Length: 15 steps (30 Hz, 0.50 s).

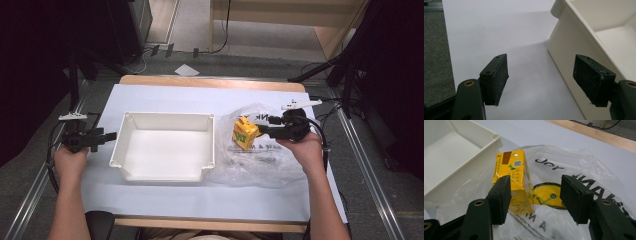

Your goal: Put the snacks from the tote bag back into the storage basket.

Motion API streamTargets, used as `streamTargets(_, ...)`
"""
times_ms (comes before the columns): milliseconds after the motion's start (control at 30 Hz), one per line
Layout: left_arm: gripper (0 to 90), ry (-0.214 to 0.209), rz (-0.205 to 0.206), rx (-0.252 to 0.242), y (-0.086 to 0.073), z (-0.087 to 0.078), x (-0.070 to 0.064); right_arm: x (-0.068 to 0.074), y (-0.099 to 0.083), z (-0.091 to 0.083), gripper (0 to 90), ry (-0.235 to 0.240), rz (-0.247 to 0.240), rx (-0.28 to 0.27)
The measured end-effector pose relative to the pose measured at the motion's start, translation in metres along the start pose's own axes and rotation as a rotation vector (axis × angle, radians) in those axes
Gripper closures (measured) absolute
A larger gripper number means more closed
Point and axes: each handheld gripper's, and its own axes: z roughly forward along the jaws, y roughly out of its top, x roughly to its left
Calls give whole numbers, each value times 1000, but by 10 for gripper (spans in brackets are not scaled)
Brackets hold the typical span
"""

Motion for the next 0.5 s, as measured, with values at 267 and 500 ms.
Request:
streamTargets(267,296,3,1,5,0,2,0,1,1,1,411,-4,-3,21)
streamTargets(500,295,-13,-3,1,-1,-1,1,1,3,0,410,8,-5,22)
